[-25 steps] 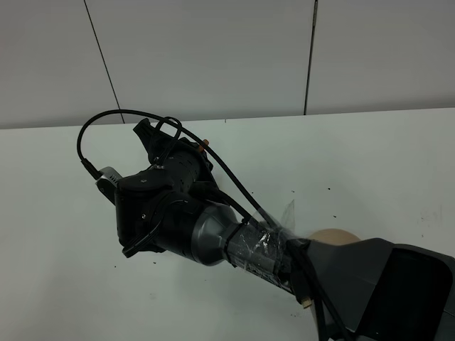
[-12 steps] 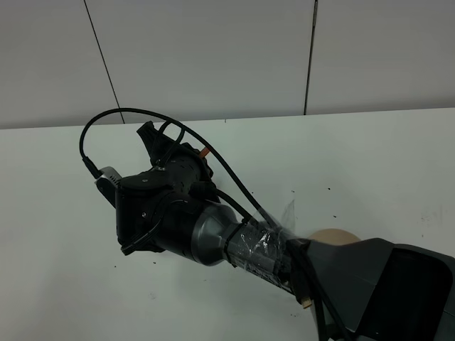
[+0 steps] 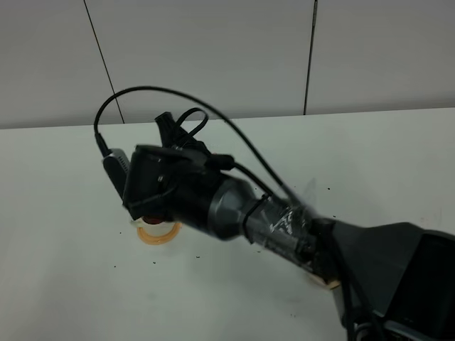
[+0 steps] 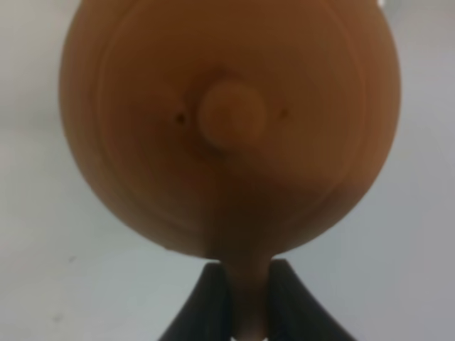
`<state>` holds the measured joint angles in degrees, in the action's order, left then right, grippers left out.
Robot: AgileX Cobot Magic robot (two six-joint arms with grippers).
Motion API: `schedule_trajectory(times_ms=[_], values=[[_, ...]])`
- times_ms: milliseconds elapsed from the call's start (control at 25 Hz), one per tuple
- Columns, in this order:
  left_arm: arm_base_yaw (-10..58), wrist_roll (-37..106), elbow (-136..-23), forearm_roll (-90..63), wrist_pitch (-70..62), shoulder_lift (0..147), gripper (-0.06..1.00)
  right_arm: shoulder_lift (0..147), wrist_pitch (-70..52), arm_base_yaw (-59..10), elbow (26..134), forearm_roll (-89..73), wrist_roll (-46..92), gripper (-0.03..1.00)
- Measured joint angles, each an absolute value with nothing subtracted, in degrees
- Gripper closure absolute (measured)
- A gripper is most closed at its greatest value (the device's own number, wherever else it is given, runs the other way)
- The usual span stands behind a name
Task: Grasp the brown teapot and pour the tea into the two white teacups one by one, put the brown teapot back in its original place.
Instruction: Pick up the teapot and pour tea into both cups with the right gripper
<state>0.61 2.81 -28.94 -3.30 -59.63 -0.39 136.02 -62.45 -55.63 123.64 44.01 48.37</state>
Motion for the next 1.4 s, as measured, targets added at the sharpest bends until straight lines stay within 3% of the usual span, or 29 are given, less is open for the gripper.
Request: schedule_trajectory(times_ms=[720,1400], values=[[0.61,2.81,-28.94,-3.3,-59.63,-0.39,0.7,133.83,-69.98,-43.62,127.05,3.76,59.11,0.87],[0.61,2.81,-28.94,-3.3,-59.63,-0.39,0.7,133.83,-70.02,-43.23,127.05,-0.95,59.1,0.87]])
